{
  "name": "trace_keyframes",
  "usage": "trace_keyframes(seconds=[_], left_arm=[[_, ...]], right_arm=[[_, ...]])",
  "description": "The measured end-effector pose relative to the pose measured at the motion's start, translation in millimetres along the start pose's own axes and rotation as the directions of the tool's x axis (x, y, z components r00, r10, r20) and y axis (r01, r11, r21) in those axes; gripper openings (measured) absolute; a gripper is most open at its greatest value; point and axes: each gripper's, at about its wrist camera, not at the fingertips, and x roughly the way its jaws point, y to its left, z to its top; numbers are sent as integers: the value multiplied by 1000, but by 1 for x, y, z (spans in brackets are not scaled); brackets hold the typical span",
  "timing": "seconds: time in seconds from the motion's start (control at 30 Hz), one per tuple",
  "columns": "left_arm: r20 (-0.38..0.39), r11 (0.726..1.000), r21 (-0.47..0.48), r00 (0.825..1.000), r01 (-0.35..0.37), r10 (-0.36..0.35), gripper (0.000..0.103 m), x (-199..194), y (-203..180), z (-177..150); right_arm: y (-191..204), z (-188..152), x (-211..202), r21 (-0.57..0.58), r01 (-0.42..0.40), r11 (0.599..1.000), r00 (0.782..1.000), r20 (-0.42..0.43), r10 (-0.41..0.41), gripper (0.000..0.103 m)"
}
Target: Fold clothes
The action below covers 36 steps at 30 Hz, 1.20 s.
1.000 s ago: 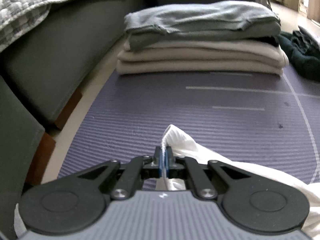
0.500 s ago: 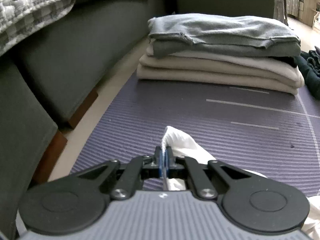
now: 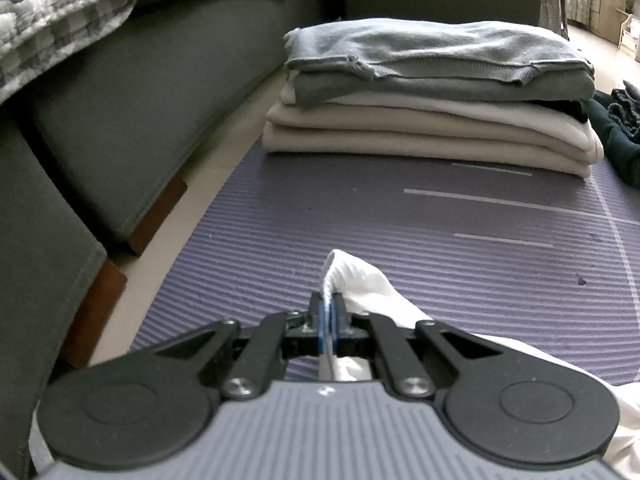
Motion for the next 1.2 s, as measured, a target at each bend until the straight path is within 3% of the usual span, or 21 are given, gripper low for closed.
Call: trace_keyframes(seconds=[0.07,0.13,0.3,0.4,0.43,0.53,0.63,0.73,0.87,0.97,1.07,1.13,1.17,1.2], left_arm=[[-6,1000,-6,1000,1,-1,4,1,1,0],[-11,1000,-6,1000,3,-3,4,1,1,0],[-14,1000,5,1000,5,-5,4,2,-3,0],[-16,1000,3,1000,6,-6,4,3,-3,-1],[-17,1000,3,1000,6,-6,4,3,-3,-1],[-11,1000,-4,1000,2,-2,4,3,-1,-1],[6,1000,-18,1000,-10,10,4,1,3,0],[32,999,-36,999,-25,27,4,-3,6,2],[57,996,-72,997,-44,49,4,-4,11,7],[59,995,-93,997,-45,51,4,-2,13,10],[59,995,-94,997,-40,46,5,0,12,13],[37,997,-73,999,-24,27,11,4,10,13],[26,998,-63,1000,-16,18,19,5,9,13],[13,998,-55,1000,-9,10,40,6,9,13]], right_arm=[[-3,0,-5,3,2,1000,1000,20,-2,13],[-5,1,-11,-1,7,1000,999,38,-7,49],[-3,-2,-5,-25,23,999,999,34,-23,49],[3,-2,5,-63,2,998,1000,24,0,30],[6,-1,5,-73,-11,997,1000,21,13,10],[13,1,4,-95,-12,995,1000,21,14,0],[6,4,-9,-53,80,995,992,101,-75,0],[-17,13,-28,58,204,977,958,194,-211,0],[-48,26,-43,191,333,923,900,228,-372,0],[-66,38,-41,248,372,895,878,218,-425,0],[-69,46,-33,244,376,894,886,188,-424,1],[-63,48,-26,227,366,902,901,155,-405,18],[-58,47,-24,219,357,908,909,144,-392,25],[-52,45,-23,202,348,915,914,143,-379,38]])
